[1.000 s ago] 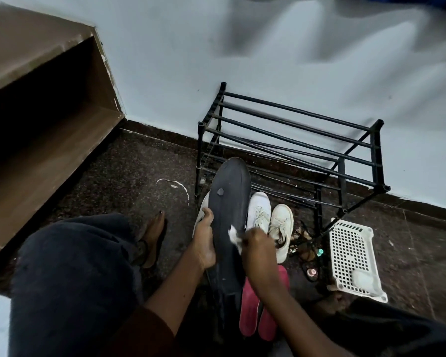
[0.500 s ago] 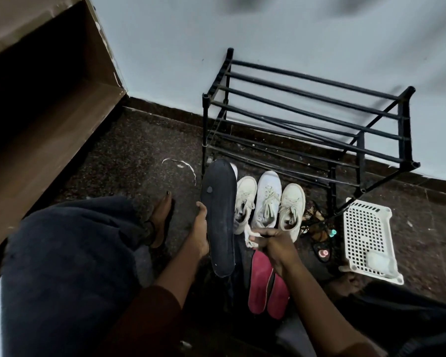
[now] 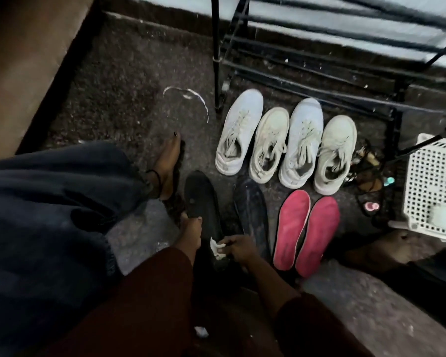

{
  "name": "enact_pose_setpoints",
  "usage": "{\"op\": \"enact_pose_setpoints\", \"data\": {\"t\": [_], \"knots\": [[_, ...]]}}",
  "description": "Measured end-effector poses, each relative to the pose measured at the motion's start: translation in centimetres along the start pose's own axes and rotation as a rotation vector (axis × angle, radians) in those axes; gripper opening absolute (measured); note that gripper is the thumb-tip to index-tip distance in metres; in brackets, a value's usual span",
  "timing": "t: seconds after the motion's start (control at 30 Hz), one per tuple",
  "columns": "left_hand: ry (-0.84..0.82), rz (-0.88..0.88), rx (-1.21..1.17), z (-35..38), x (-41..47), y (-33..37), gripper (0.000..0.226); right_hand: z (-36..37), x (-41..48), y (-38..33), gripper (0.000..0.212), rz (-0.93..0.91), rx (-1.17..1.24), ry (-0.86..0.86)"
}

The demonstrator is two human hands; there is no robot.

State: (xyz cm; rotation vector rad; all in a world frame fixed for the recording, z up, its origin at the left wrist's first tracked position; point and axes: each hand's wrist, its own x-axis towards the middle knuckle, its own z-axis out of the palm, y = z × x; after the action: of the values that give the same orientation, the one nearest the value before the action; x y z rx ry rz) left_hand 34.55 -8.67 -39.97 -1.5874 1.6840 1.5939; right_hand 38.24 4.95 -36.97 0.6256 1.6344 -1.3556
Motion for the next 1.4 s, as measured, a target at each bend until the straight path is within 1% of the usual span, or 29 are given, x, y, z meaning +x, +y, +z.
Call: {"op": "enact_pose_setpoints", "data": {"t": [0.1, 0.17, 0.23, 0.27, 0.33, 0.37, 0.43, 0.5, 0.6, 0.63, 0.7, 0.8, 0.9, 1.0, 1.1, 1.2, 1.3, 1.37, 1.4], "knots": [[-0.049, 0.003, 0.057, 0.5, 1.5, -0.1, 0.042, -1.1, 1.1, 2.3, 0.021, 0.007, 0.022, 0.086], [-0.081, 0.010, 0.063, 1.1, 2.2, 0.1, 0.044, -2.2, 1.2, 3.5, 0.019, 0.027, 0.074, 0.183], [-0.084, 0.002, 0.078, 1.5, 2.6, 0.4, 0.046, -3.7, 1.5, 5.0, 0.029, 0.058, 0.116, 0.263], [-0.085, -0.004, 0.076, 1.6, 2.9, 0.4, 0.046, -4.5, 1.5, 5.5, 0.028, 0.058, 0.131, 0.298], [-0.088, -0.010, 0.031, 1.6, 3.2, 0.2, 0.043, -6.0, 1.2, 6.3, 0.015, 0.047, 0.154, 0.358], [-0.081, -0.021, 0.010, 1.7, 3.2, 0.1, 0.042, -6.5, 1.4, 6.9, 0.014, 0.034, 0.151, 0.387], [-0.007, -0.034, 0.017, 1.7, 3.0, -0.3, 0.041, -7.2, 1.6, 7.6, 0.019, 0.021, 0.146, 0.451], [0.133, 0.000, 0.067, 1.8, 2.5, -0.6, 0.041, -7.6, 1.4, 7.3, 0.019, 0.018, 0.147, 0.502], [0.301, 0.111, 0.258, 2.0, 1.2, -1.3, 0.034, -8.2, 1.5, 6.8, 0.020, -0.015, 0.166, 0.551], [0.316, 0.142, 0.306, 2.3, 0.7, -1.7, 0.031, -8.3, 1.7, 6.8, 0.020, -0.025, 0.163, 0.553], [0.277, 0.174, 0.408, 3.3, -0.5, -2.8, 0.027, -8.2, 1.9, 6.5, 0.019, -0.021, 0.134, 0.542], [0.129, 0.152, 0.567, 5.8, -2.7, -4.7, 0.024, -8.0, 2.7, 6.6, 0.017, 0.012, 0.058, 0.485], [-0.005, 0.082, 0.623, 7.8, -3.9, -6.8, 0.028, -8.1, 3.3, 6.7, 0.022, 0.023, -0.034, 0.429], [-0.125, 0.073, 0.594, 8.9, -4.8, -8.4, 0.035, -8.2, 3.7, 6.8, 0.024, 0.035, -0.031, 0.404], [-0.168, 0.075, 0.546, 9.0, -5.2, -8.7, 0.041, -8.2, 3.6, 6.8, 0.023, 0.110, 0.099, 0.344], [-0.205, 0.042, 0.525, 8.5, -5.4, -8.3, 0.043, -8.5, 2.8, 6.4, 0.012, 0.140, 0.174, 0.301], [-0.238, 0.045, 0.489, 7.8, -6.2, -7.6, 0.041, -8.8, 1.7, 5.3, 0.012, 0.157, 0.159, 0.214], [-0.233, 0.037, 0.381, 7.3, -7.3, -6.8, 0.034, -9.0, 0.6, 4.2, 0.015, 0.149, 0.168, 0.163], [-0.227, 0.030, 0.309, 6.9, -8.2, -6.2, 0.028, -8.9, -0.3, 3.5, 0.022, 0.145, 0.200, 0.123]]}}
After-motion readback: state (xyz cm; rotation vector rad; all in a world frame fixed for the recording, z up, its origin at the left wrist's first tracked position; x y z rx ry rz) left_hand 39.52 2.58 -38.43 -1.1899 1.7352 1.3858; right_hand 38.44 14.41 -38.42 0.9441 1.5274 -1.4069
